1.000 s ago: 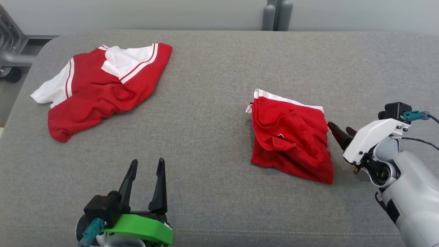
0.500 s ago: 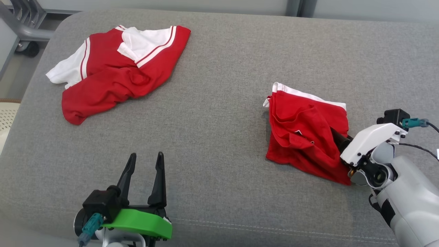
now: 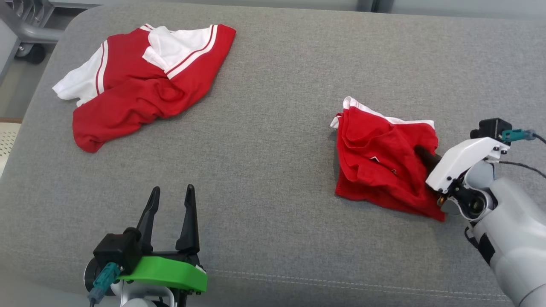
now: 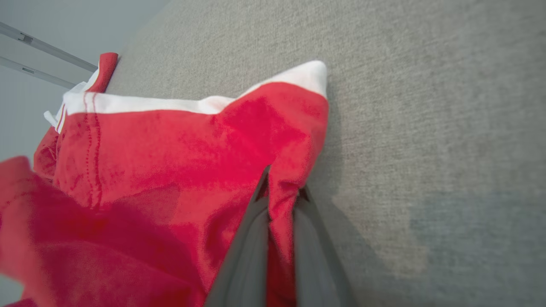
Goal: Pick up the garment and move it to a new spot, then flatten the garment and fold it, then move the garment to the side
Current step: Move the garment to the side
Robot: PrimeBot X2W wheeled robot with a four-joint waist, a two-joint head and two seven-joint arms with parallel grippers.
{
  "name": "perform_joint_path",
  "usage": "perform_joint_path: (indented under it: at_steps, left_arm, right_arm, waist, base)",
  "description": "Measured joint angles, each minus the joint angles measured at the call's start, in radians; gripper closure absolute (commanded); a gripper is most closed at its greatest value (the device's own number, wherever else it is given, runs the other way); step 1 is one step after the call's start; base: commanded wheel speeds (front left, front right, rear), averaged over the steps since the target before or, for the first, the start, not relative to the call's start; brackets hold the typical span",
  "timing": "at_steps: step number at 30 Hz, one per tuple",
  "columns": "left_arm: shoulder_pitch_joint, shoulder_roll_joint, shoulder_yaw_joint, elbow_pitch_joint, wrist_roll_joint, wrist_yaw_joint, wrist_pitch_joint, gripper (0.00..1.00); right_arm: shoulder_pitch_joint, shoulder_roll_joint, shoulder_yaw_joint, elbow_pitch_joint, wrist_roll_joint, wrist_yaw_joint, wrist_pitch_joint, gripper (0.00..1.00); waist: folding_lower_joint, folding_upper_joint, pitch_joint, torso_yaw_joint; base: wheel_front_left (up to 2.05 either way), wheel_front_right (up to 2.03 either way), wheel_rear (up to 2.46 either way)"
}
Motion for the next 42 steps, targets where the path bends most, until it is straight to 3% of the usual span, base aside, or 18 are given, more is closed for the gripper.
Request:
perform_joint_path:
  at_steps: [10,27,36,42]
  left_arm:
    - [0.0,-0.001,-0.002,-0.016,0.001,0.0,-0.001,0.0]
    - [-0.063,0.009,-0.072,-0.126,0.049,-0.024,0.011,0.0]
    - [-0.128,0.021,-0.109,-0.205,0.094,-0.046,0.033,0.0]
    - [-0.132,0.032,-0.11,-0.221,0.101,-0.046,0.057,0.0]
  right_arm:
    - [-0.101,-0.171,0.049,0.005,-0.144,0.004,-0.022,1.0]
    - [-0.278,-0.316,0.094,0.005,-0.258,-0.006,-0.01,1.0]
    - [-0.338,-0.378,0.077,0.038,-0.278,-0.031,-0.012,1.0]
    - [-0.379,-0.421,0.117,0.051,-0.363,-0.058,-0.026,1.0]
  waist:
    - [0.0,0.0,-0.007,-0.053]
    - [0.0,0.0,0.076,-0.118]
    - [0.0,0.0,0.156,-0.129]
    - [0.0,0.0,0.187,-0.131]
  base:
    - [0.0,0.0,0.0]
    - [0.0,0.0,0.0]
    - [0.0,0.0,0.0]
    - [0.0,0.0,0.0]
